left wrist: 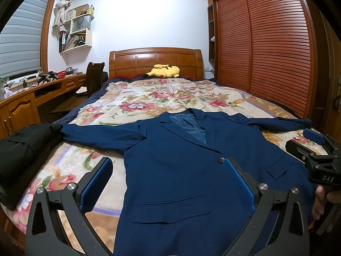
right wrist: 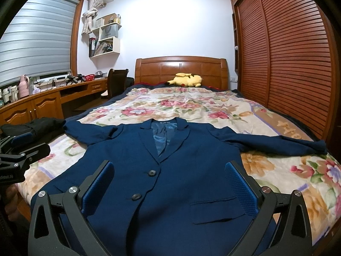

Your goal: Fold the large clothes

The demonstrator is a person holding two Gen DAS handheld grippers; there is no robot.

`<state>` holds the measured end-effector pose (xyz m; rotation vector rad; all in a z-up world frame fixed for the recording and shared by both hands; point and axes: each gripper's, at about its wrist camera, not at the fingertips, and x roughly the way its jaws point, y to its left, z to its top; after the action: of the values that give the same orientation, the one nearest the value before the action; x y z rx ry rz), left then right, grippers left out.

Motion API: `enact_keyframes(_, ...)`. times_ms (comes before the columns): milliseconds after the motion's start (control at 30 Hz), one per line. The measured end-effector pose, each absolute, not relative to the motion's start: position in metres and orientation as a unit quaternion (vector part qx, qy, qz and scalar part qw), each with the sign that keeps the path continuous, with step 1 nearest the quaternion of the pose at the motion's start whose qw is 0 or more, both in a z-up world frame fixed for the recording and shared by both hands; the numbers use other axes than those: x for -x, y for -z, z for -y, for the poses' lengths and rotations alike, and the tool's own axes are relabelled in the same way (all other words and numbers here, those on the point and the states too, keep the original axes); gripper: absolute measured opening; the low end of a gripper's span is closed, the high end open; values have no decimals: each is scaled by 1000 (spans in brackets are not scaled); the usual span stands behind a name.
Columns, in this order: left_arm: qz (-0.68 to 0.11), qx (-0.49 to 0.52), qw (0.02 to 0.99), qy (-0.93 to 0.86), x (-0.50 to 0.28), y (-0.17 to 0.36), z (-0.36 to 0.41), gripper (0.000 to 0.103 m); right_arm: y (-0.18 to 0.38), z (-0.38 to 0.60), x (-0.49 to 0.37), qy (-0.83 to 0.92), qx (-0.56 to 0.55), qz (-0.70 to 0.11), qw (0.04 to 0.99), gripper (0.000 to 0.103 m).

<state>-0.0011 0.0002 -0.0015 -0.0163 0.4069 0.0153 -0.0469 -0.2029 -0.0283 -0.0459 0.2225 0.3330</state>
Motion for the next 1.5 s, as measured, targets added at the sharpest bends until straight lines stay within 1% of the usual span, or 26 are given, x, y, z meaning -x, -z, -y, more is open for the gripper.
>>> enact_keyframes(367, -224, 6, 974, -21, -3, 12, -14, 103, 26, 199, 40, -178, 27, -113, 977, 103)
enact_keyframes(600, -236, 24, 971, -27, -11, 16, -42, 103, 24, 186, 16, -185, 50, -129, 973, 103)
enact_keyframes(800, -240, 16, 970, -45, -23, 11, -65, 103, 11, 172, 2, -205, 54, -122, 970, 103)
enact_keyframes(1133, -267, 3, 961, -71, -69, 12, -119, 103, 7, 133, -44, -250, 59, -116, 959, 102)
enact_keyframes(1500, -316, 38, 944, -86, -141, 34, -192, 103, 5, 108, -107, -270, 78, -139, 950, 102)
